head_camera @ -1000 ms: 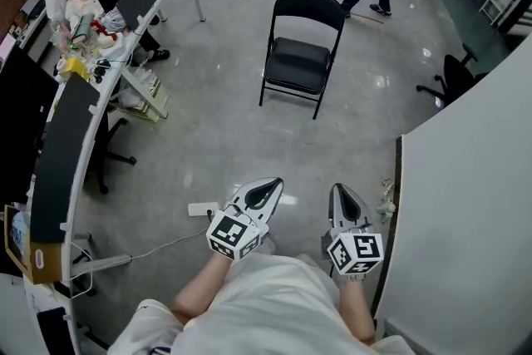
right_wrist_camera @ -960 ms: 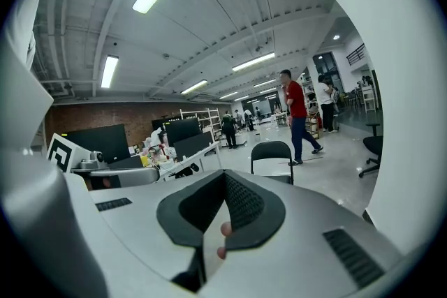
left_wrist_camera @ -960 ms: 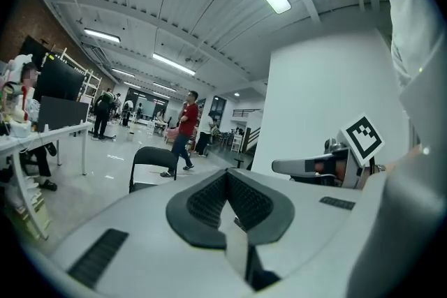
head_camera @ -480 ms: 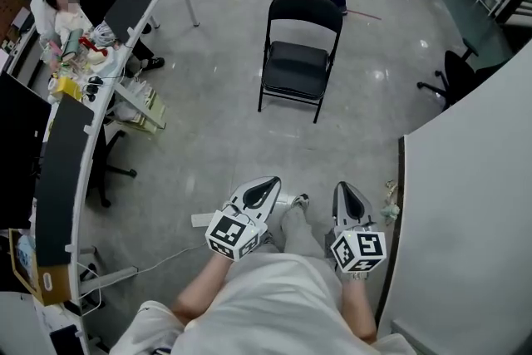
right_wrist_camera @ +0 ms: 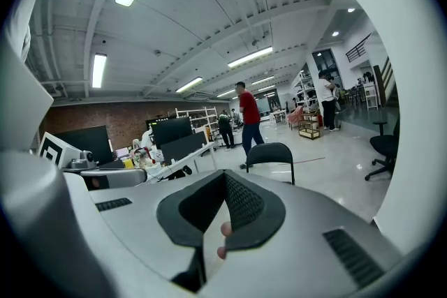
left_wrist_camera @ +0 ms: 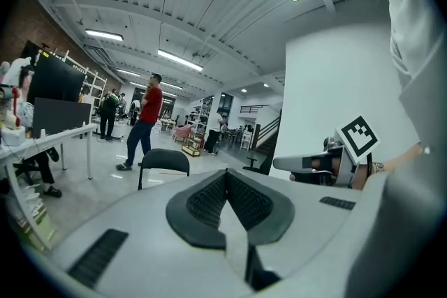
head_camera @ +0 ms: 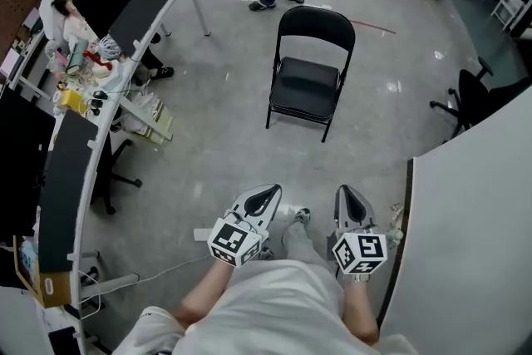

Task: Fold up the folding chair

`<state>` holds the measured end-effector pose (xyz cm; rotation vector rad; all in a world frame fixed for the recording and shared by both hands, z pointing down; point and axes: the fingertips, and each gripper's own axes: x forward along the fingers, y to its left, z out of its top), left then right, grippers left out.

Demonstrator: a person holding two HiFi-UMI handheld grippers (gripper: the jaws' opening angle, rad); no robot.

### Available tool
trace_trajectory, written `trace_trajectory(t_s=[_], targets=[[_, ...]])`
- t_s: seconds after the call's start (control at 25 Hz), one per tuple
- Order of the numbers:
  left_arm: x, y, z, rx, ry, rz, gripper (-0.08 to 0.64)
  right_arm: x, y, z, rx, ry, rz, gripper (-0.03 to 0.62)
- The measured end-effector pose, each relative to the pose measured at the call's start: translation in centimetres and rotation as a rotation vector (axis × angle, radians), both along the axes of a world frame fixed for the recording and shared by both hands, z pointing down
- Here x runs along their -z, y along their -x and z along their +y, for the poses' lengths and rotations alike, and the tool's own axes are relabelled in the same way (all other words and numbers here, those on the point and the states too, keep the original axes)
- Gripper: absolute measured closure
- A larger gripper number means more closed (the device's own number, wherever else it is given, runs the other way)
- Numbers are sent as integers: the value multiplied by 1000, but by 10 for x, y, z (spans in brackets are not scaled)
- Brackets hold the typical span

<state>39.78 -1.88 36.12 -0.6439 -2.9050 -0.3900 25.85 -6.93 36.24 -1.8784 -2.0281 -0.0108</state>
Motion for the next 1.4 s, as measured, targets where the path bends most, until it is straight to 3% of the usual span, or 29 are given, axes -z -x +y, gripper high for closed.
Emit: trace_trajectory(t_s=[0.88,1.4], targets=[[7,116,103,65,46,23,548,-2,116,119,82,30,12,588],[-5,141,164,61,22,4,548,-12,134,175,86,2,-18,588]])
